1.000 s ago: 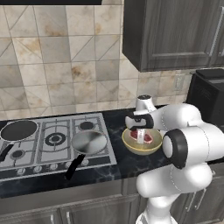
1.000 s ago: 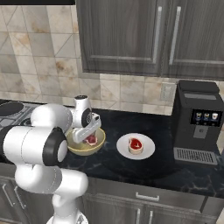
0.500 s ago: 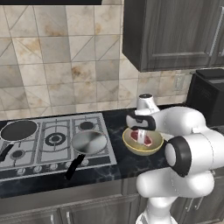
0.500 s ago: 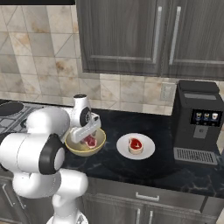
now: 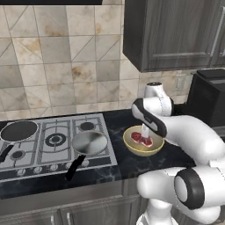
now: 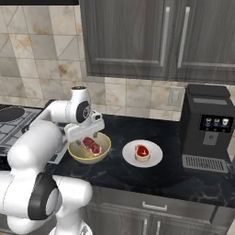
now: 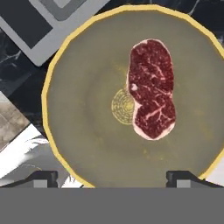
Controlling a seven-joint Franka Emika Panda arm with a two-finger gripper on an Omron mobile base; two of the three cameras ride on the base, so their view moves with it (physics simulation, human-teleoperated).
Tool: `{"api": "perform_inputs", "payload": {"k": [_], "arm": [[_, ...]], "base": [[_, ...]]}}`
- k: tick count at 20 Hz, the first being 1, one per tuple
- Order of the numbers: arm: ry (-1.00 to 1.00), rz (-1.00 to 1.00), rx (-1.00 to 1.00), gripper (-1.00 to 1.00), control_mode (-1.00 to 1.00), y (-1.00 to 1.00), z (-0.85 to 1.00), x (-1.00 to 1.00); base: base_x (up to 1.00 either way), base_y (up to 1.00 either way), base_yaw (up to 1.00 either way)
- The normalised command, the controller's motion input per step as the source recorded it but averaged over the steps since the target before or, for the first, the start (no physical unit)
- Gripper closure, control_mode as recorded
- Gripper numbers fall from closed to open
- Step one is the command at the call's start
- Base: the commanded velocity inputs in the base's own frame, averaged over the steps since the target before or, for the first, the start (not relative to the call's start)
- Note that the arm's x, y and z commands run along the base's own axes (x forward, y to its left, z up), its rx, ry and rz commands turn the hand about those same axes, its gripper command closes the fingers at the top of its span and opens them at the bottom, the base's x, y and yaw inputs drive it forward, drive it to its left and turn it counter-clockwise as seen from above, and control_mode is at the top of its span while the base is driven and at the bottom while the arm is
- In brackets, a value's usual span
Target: Place one of the steaks on the plate and the other in the bowl. Then place the bowl in the fridge.
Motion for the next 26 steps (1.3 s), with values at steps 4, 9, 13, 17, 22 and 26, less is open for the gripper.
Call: {"api": "perform_inputs", "payload": {"k": [4,9,13,17,22,26], "arm": [[0.0,-0.5,0.0,-1.0,-1.0,0.0,0.33,-0.85],[0.05,-0.69,0.0,-1.0,-1.0,0.0,0.58,-0.1],[0.01,-0.49,-0.03,-1.0,-1.0,0.03,0.18,-0.22],[-0.01,-0.26,-0.05,-1.0,-1.0,0.01,0.0,-0.45],[0.0,-0.05,0.0,-1.0,-1.0,0.03,0.0,-0.1],[-0.04,-0.08,0.0,-1.0,1.0,0.0,-0.03,-0.07]], "base": [[0.0,0.0,0.0],[0.0,0.0,0.0],[0.0,0.0,0.0],[0.0,0.0,0.0],[0.0,0.0,0.0],[-0.16,0.0,-0.14]]}}
